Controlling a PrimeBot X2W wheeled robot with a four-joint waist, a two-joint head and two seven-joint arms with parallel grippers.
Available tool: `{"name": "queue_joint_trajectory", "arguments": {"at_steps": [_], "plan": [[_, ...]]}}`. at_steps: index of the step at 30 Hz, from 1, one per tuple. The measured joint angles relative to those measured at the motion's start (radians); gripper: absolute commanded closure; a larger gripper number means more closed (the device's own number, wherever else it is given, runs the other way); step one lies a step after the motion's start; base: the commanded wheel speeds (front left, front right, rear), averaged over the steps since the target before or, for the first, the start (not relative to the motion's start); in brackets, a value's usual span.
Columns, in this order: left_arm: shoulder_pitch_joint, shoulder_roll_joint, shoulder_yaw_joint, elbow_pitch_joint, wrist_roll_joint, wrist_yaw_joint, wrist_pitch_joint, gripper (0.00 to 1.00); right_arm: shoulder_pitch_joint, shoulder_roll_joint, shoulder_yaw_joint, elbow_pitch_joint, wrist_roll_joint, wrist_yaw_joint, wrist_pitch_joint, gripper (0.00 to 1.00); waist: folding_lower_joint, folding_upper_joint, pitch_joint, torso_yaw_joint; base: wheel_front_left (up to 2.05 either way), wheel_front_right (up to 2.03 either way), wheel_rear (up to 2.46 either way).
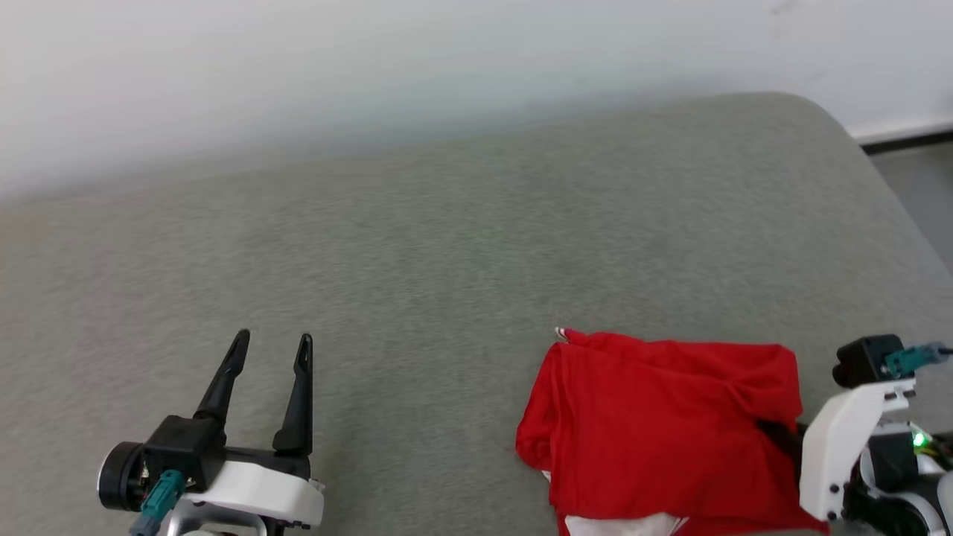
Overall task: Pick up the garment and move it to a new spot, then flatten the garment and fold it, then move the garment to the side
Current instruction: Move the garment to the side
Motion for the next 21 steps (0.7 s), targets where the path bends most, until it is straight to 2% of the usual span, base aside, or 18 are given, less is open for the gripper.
{"name": "queue_joint_trajectory", "arguments": {"at_steps": [6,11,16,21], "plan": [[-0.021,0.009,0.011,-0.053,0.000,-0.001,0.000,0.00,-0.107,0.030,0.002,0.010,-0.015,0.000,-0.013,1.00,0.0000,0.0000,0.056,-0.124,0.00,0.00,0.00],[-0.073,0.040,-0.004,-0.092,0.012,-0.005,0.000,0.00,-0.241,0.021,-0.015,0.053,-0.026,0.000,-0.057,1.00,0.0001,0.0000,0.151,-0.180,0.00,0.00,0.00],[-0.149,0.077,-0.032,-0.115,0.017,-0.009,0.000,0.00,-0.355,-0.052,-0.091,0.123,-0.071,0.000,-0.089,1.00,0.0001,0.0000,0.255,-0.200,0.00,0.00,0.00],[-0.211,0.109,-0.069,-0.148,0.016,-0.013,0.007,0.00,-0.436,-0.120,-0.188,0.182,-0.133,0.000,-0.097,1.00,0.0002,0.0000,0.344,-0.185,0.00,0.00,0.00]]}}
